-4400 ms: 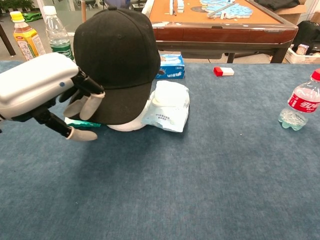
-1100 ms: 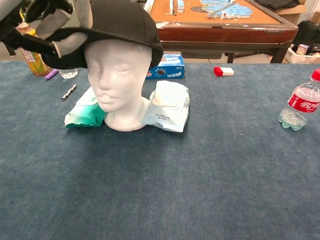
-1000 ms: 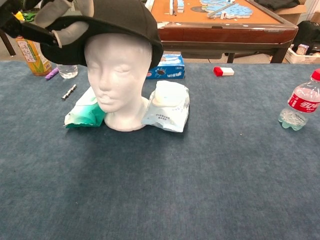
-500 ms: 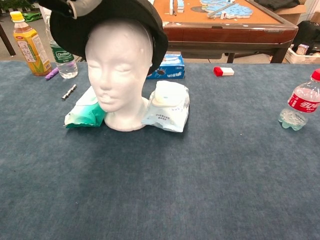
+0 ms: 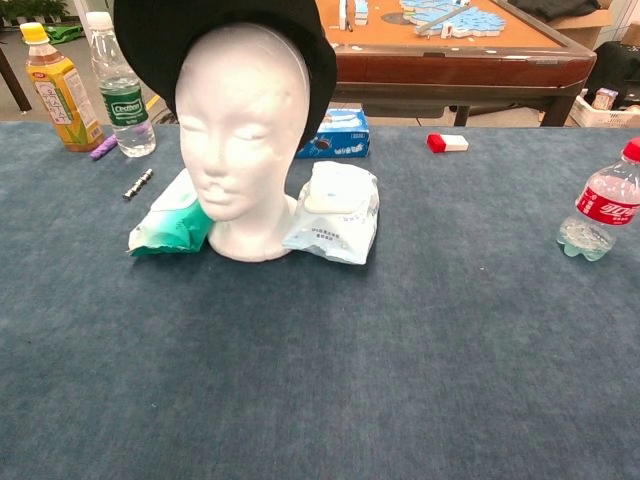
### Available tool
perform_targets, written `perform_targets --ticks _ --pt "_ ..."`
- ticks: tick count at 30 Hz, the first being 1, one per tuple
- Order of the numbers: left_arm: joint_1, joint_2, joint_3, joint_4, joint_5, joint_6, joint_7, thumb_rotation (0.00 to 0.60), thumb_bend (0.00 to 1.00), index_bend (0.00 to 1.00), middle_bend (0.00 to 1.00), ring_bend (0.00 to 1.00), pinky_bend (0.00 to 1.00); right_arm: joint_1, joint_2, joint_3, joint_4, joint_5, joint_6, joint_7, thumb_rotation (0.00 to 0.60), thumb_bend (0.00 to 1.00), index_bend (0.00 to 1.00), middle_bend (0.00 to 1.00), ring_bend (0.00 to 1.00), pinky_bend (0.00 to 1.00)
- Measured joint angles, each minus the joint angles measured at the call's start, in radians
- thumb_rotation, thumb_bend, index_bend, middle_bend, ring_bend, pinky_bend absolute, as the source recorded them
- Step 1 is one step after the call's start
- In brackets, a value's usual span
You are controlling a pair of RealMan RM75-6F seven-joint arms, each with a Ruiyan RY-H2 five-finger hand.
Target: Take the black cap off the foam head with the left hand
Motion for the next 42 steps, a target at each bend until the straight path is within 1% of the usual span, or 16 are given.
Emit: perform_targets --ticks 9,18,27,33,38,42 --pt "-0.045 -0.002 -0.039 0.03 -0.056 -0.042 0.012 0.6 0.6 0.6 0.91 0.74 0.8 -0.001 0.0 -0.002 -0.003 -0.005 0.003 -0.001 0.6 0.13 0.21 0.23 0.13 0.32" --pt "-0.065 -0.006 -0.05 0.061 -0.085 -0.05 0.039 0.6 0.6 0.6 0.91 0.74 0.8 -0.001 0.001 -0.003 -0.001 -0.006 0.003 0.002 0.6 0.13 0.21 0.23 0.13 0.32" --pt "-0.063 0.012 -0.072 0.137 -0.161 -0.056 0.03 0.6 0.6 0.6 0.91 0.74 0.8 0.0 0.001 -0.003 0.0 -0.004 0.001 0.0 0.6 0.13 0.21 0.23 0.13 0.32" --pt "-0.038 0.037 -0.049 0.179 -0.169 -0.042 0.028 0.6 0.6 0.6 0.91 0.74 0.8 0.0 -0.001 -0.003 -0.002 -0.004 0.0 -0.006 0.6 0.13 0.21 0.23 0.13 0.32" --pt "-0.009 0.062 -0.007 0.216 -0.135 -0.008 0.011 0.6 0.6 0.6 0.91 0.74 0.8 0.0 -0.002 -0.003 -0.002 -0.004 0.0 -0.009 0.6 0.13 0.21 0.23 0.13 0.32" --pt "0.014 0.077 0.03 0.269 -0.097 0.024 -0.013 0.6 0.6 0.6 0.92 0.75 0.8 0.002 -0.004 -0.004 -0.003 -0.004 -0.003 -0.017 0.6 0.13 0.21 0.23 0.13 0.32"
